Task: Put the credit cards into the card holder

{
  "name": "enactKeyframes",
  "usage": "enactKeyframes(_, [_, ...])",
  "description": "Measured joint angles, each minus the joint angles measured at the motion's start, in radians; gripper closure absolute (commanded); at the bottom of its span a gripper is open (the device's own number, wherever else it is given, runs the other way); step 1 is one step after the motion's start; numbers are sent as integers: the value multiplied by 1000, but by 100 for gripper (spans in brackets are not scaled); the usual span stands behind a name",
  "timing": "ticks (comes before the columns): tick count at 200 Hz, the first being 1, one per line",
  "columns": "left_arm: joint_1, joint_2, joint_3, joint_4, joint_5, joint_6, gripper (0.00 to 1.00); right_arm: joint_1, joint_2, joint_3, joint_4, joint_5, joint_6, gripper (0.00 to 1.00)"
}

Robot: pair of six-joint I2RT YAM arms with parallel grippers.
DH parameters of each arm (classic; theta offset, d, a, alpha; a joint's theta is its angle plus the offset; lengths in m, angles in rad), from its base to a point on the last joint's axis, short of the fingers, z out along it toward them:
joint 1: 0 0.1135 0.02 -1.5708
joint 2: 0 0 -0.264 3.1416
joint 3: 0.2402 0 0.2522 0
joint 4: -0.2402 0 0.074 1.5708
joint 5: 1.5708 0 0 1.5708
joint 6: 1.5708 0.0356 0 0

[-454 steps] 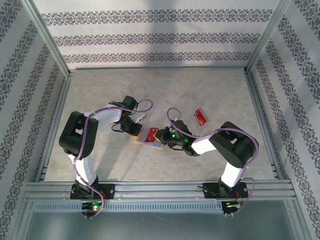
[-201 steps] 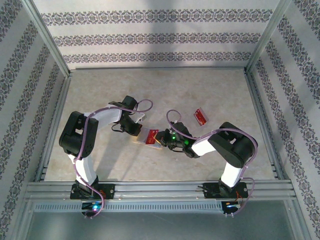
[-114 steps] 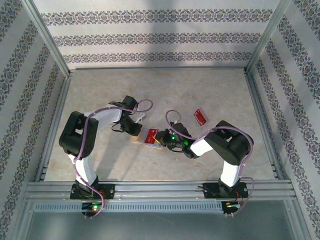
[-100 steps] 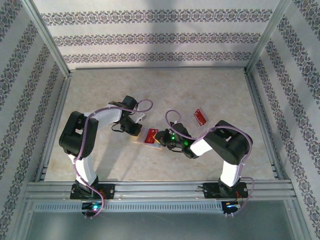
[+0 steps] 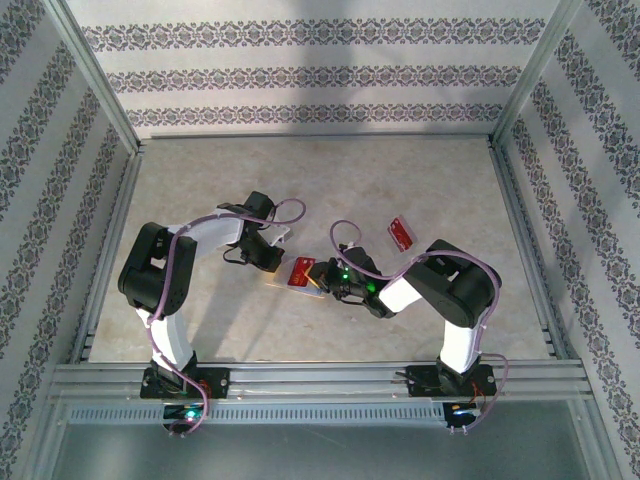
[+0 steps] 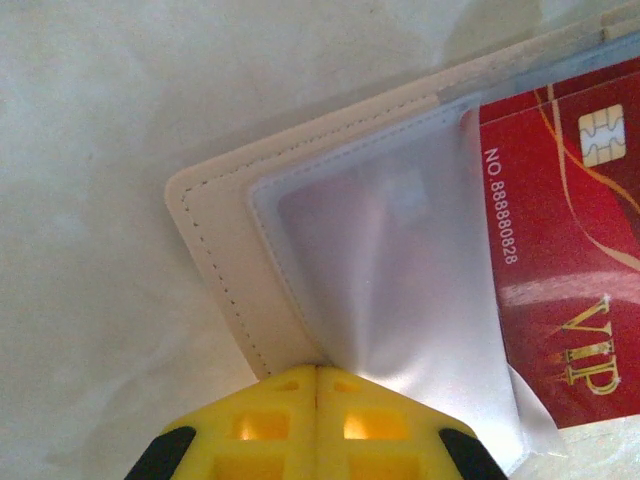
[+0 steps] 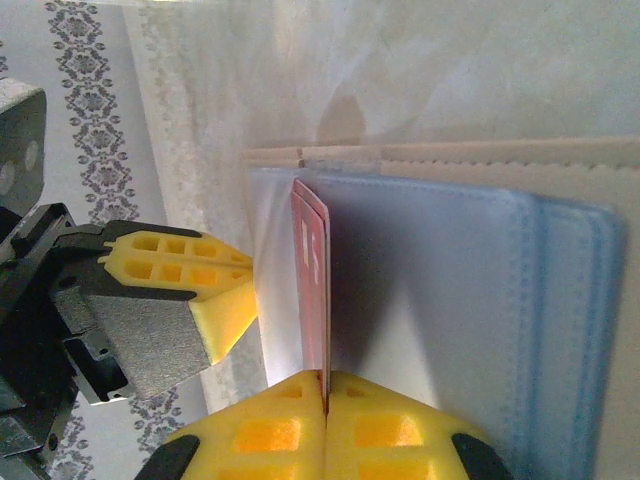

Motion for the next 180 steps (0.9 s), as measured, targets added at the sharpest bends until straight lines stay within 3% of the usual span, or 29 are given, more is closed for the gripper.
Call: enactKeyframes(180, [0, 0, 0, 0, -1, 0, 100, 20, -17, -56, 52, 5, 21, 100])
